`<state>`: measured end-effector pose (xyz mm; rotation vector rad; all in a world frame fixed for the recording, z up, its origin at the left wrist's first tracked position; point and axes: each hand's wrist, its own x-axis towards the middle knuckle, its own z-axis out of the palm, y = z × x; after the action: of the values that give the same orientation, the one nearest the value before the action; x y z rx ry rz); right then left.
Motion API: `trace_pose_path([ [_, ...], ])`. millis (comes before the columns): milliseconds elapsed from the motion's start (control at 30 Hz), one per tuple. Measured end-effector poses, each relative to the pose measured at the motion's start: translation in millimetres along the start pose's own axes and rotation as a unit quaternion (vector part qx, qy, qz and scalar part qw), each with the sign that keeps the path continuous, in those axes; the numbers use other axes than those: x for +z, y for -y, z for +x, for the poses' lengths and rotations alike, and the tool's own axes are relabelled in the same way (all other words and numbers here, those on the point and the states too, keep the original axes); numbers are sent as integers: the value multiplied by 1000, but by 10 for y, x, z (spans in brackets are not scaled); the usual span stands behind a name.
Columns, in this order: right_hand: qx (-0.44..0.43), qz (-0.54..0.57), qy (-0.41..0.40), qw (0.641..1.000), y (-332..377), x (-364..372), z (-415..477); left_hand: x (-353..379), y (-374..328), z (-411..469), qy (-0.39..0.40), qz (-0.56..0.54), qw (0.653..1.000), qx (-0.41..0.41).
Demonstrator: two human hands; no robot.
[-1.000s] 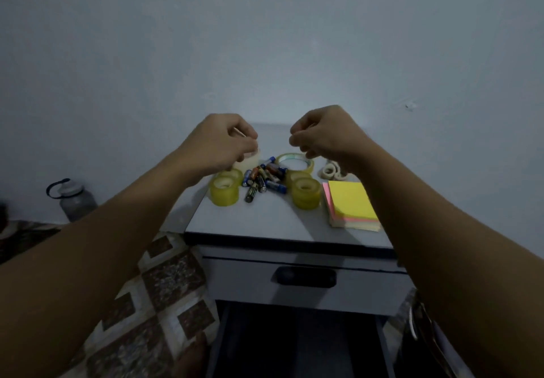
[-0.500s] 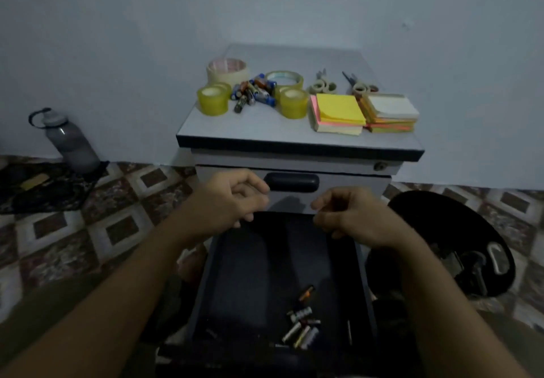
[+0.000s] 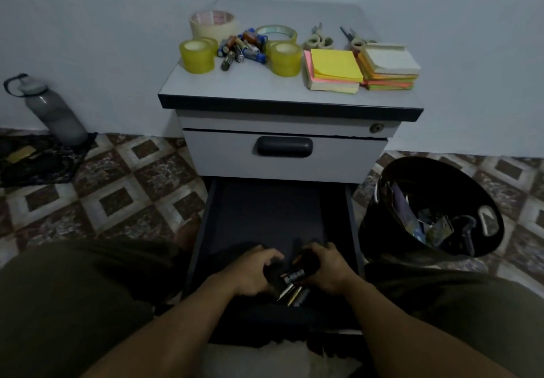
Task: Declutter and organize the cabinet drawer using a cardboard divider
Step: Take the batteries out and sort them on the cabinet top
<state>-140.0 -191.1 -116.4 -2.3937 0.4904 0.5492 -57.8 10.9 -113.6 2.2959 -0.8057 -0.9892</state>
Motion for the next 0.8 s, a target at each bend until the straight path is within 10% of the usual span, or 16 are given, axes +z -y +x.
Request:
trace_pose_path([
  [800,-18,38,-101,994,16,186,151,87,90,322,-73,93,993,30],
])
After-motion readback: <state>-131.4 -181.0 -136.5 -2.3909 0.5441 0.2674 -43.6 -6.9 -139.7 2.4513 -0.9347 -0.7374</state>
